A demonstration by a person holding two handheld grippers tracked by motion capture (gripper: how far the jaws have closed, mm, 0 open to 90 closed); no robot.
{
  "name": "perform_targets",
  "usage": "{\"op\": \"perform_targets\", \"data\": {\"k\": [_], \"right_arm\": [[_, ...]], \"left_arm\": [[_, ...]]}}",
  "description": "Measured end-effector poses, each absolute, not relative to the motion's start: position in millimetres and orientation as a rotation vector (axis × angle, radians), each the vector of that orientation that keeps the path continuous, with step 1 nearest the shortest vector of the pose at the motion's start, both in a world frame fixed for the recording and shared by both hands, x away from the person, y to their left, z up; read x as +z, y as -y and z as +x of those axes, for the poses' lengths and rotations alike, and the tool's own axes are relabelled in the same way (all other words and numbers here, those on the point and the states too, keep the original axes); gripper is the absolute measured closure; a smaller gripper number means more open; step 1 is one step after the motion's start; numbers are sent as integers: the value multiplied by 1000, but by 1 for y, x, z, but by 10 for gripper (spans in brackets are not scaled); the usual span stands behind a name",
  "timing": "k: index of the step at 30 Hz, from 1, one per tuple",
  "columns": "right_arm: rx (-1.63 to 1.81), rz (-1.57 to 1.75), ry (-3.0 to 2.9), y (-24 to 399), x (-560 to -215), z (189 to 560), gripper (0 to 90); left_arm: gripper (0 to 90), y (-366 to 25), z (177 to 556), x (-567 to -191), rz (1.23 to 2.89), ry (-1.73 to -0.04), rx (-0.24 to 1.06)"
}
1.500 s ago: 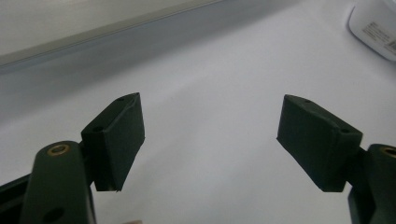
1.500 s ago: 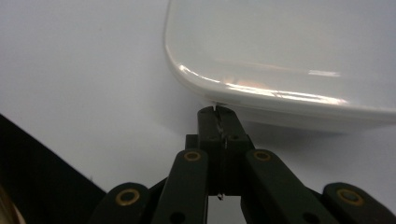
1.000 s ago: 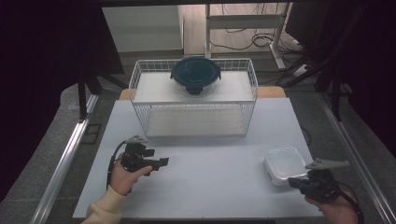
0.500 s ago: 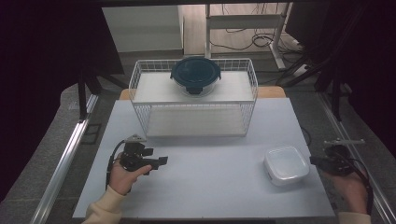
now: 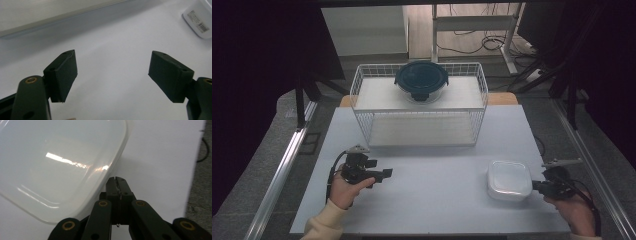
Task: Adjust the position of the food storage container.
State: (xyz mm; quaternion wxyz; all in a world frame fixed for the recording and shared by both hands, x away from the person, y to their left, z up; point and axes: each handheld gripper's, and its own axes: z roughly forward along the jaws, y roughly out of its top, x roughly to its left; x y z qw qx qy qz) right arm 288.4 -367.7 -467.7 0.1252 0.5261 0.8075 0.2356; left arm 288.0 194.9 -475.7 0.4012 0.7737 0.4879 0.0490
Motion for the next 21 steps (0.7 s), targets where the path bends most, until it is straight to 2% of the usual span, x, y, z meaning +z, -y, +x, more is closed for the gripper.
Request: {"op": "perform_targets", "data": {"k": [21], "right_arm": [[764, 1308, -2611, 292, -471, 267, 894]], "left_arm": [[225, -198, 288, -475, 1943, -1244, 124]]}}
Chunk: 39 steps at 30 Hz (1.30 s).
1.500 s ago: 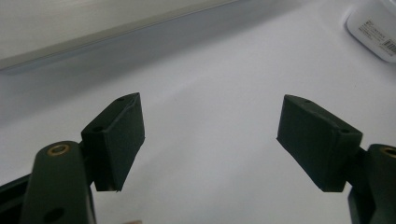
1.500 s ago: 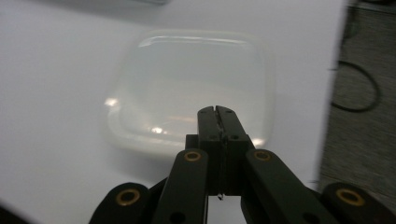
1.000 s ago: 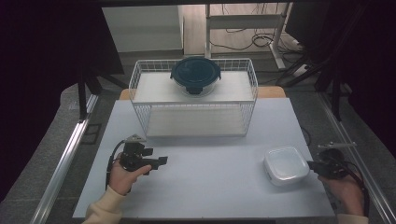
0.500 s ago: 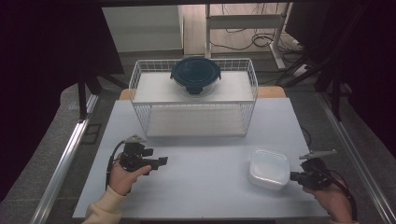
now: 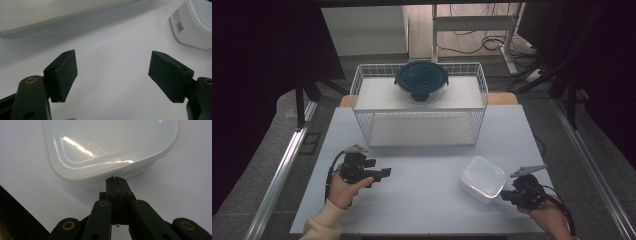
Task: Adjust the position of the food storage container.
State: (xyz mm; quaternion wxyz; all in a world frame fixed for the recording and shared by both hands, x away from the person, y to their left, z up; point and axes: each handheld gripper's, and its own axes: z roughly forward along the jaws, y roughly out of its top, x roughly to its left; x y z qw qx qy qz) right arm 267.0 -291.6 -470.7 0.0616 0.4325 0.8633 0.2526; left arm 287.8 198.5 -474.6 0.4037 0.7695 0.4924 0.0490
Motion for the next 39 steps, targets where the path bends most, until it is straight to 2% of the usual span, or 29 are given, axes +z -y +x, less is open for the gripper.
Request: {"op": "perform_targets", "data": {"k": [12, 19, 27, 34, 39], "right_arm": [[814, 1203, -2665, 253, -474, 270, 894], [864, 1219, -2586, 272, -456, 267, 894], [893, 1280, -2437, 294, -434, 300, 894], [836, 1309, -2442, 285, -452, 342, 894], [783, 1312, -2493, 277, -465, 346, 894]], "left_arm": [[225, -200, 289, -475, 1938, -1252, 125], [225, -202, 289, -475, 1930, -1257, 125], [225, -201, 289, -474, 1928, -1258, 128], [226, -201, 287, -472, 1926, -1254, 133], [225, -200, 288, -474, 1933, -1256, 126]]}}
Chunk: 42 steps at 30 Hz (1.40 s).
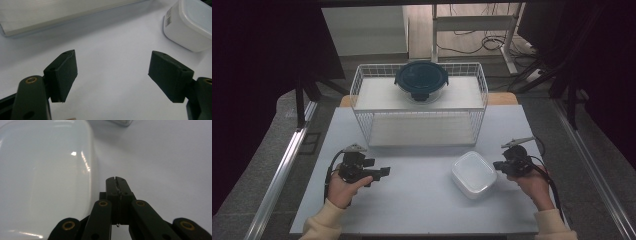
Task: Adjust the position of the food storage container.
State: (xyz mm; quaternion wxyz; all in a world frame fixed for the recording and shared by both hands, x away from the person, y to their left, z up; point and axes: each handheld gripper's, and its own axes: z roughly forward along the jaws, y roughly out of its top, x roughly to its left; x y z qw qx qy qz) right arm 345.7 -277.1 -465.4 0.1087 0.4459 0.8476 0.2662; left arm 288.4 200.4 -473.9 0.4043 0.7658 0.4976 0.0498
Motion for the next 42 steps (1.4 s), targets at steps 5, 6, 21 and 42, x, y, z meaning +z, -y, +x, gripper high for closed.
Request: {"op": "perform_targets", "data": {"k": [5, 6, 21, 42], "right_arm": [[777, 1307, -2531, 273, -468, 333, 894], [784, 1308, -2536, 273, -469, 331, 894], [792, 1209, -2692, 229, -477, 305, 894], [834, 1064, -2762, 166, -478, 318, 894]], "left_arm": [[225, -198, 288, -474, 1938, -1252, 128], [225, -198, 288, -474, 1940, -1251, 126], [225, -196, 287, -477, 1946, -1251, 112], [225, -191, 288, -479, 1961, -1243, 104]]}}
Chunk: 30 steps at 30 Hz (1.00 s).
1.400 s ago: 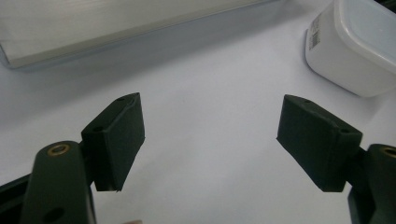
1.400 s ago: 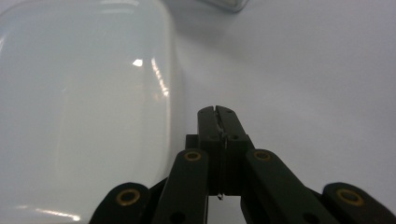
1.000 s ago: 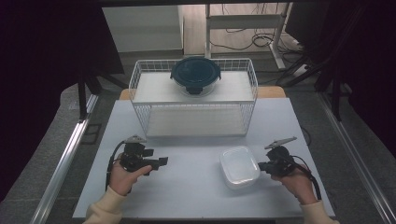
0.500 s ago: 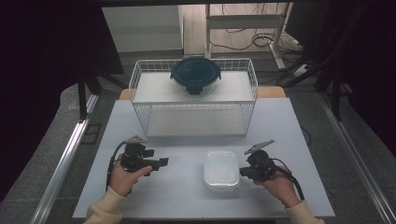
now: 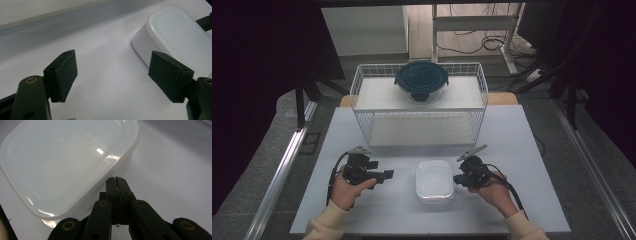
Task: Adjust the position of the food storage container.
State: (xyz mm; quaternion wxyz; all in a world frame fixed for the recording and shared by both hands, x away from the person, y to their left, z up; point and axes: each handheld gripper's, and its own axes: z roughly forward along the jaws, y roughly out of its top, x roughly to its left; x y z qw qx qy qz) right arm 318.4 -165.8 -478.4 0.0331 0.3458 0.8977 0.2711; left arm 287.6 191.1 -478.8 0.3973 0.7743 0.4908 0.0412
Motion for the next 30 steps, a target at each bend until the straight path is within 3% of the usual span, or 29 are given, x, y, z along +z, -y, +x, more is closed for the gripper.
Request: {"op": "perform_targets", "data": {"k": [12, 17, 19, 24, 30], "right_arm": [[986, 1150, -2623, 196, -466, 313, 888], [1108, 1208, -2551, 209, -463, 309, 554], [1164, 1241, -2526, 212, -461, 309, 472], [1212, 1278, -2489, 215, -459, 311, 342], [1214, 1292, -2480, 214, -461, 309, 294]], "left_arm": [[245, -194, 286, -476, 1938, -1251, 96], [244, -193, 285, -474, 1933, -1249, 97], [243, -193, 285, -474, 1933, -1247, 98], [241, -194, 285, -474, 1932, -1244, 97], [241, -193, 285, -473, 1928, -1241, 95]]}}
